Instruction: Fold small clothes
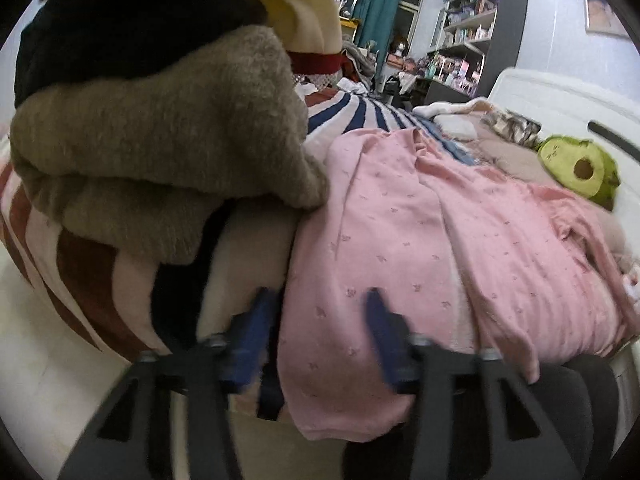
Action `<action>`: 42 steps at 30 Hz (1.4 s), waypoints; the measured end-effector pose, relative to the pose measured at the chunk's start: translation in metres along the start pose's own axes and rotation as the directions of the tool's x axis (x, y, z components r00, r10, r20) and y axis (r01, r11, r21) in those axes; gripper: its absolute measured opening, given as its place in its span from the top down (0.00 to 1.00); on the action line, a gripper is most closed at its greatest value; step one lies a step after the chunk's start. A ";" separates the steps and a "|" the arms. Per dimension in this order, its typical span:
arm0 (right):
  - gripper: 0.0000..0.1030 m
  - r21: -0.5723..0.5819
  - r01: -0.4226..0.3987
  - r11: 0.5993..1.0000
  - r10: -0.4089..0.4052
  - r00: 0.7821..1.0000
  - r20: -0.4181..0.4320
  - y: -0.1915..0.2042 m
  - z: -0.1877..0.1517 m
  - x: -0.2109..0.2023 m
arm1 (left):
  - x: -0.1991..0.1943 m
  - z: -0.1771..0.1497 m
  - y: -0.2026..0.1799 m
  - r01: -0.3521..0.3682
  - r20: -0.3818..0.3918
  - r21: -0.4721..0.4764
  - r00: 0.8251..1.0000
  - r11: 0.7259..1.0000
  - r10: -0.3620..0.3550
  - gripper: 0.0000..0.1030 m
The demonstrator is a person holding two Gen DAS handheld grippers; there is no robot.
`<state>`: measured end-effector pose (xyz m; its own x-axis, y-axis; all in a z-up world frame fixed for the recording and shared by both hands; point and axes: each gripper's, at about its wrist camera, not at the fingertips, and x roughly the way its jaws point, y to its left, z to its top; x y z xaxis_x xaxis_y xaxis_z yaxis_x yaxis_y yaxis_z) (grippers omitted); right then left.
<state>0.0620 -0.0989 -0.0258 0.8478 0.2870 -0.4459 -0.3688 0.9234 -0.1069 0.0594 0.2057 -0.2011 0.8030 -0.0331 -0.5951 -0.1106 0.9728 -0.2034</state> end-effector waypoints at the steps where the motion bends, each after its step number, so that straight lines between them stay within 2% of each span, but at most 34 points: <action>1: 0.00 0.004 -0.002 1.000 0.002 1.000 0.000 0.000 0.001 0.001 | -0.002 0.002 -0.002 0.011 -0.003 0.001 1.000 1.000 -0.011 0.78; 4: 0.00 0.022 -0.007 1.000 0.007 1.000 -0.001 -0.003 0.001 0.002 | -0.001 0.005 -0.004 0.035 -0.007 0.012 0.999 0.999 -0.035 0.95; 9: 0.00 0.046 -0.011 0.999 0.011 1.000 -0.002 -0.008 -0.003 0.000 | -0.007 0.014 -0.013 0.034 0.021 0.027 0.999 0.999 -0.034 0.96; 14: 0.00 0.074 -0.016 0.997 0.016 1.000 0.003 -0.017 -0.010 -0.003 | -0.031 0.039 -0.028 0.050 0.110 0.063 0.992 0.997 -0.056 0.97; 19: 0.00 0.120 -0.039 0.992 0.037 0.999 0.021 -0.034 -0.022 -0.008 | -0.055 0.085 -0.064 0.059 0.226 0.135 0.970 0.989 -0.088 0.97; 23: 0.00 0.151 -0.043 0.988 0.037 0.998 0.043 -0.053 -0.034 -0.013 | -0.067 0.116 -0.113 0.092 0.284 0.221 0.946 0.971 -0.154 0.97; 25: 0.00 0.169 -0.038 0.985 0.029 0.998 0.056 -0.064 -0.040 -0.017 | -0.070 0.125 -0.146 0.125 0.289 0.272 0.935 0.954 -0.205 0.97; 30: 0.00 0.233 0.001 0.972 -0.022 0.996 0.087 -0.104 -0.060 -0.032 | -0.057 0.125 -0.232 0.258 0.200 0.385 0.914 0.886 -0.353 0.97; 34: 0.00 0.283 0.067 0.957 -0.094 0.992 0.082 -0.137 -0.077 -0.045 | -0.028 0.102 -0.285 0.402 0.021 0.421 0.892 0.813 -0.451 0.97; 36: 0.00 0.310 0.104 0.945 -0.131 0.989 0.068 -0.153 -0.088 -0.051 | -0.012 0.086 -0.303 0.438 -0.069 0.429 0.888 0.790 -0.455 0.97; 39: 0.00 0.343 0.137 0.929 -0.163 0.985 0.048 -0.172 -0.098 -0.057 | 0.005 0.062 -0.320 0.456 -0.175 0.427 0.889 0.781 -0.423 0.96; 41: 0.00 0.363 0.156 0.919 -0.180 0.983 0.032 -0.182 -0.105 -0.059 | 0.006 0.057 -0.318 0.483 -0.215 0.414 0.876 0.772 -0.432 0.91; 42: 0.00 0.367 0.158 0.916 -0.181 0.983 0.030 -0.185 -0.107 -0.060 | 0.004 0.056 -0.315 0.491 -0.221 0.410 0.871 0.768 -0.439 0.81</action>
<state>0.0382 -0.3146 -0.0745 0.9115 0.1221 -0.3927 -0.0639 0.9854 0.1580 0.1306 -0.0882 -0.0955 0.6186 -0.5066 -0.6006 0.5496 0.8252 -0.1300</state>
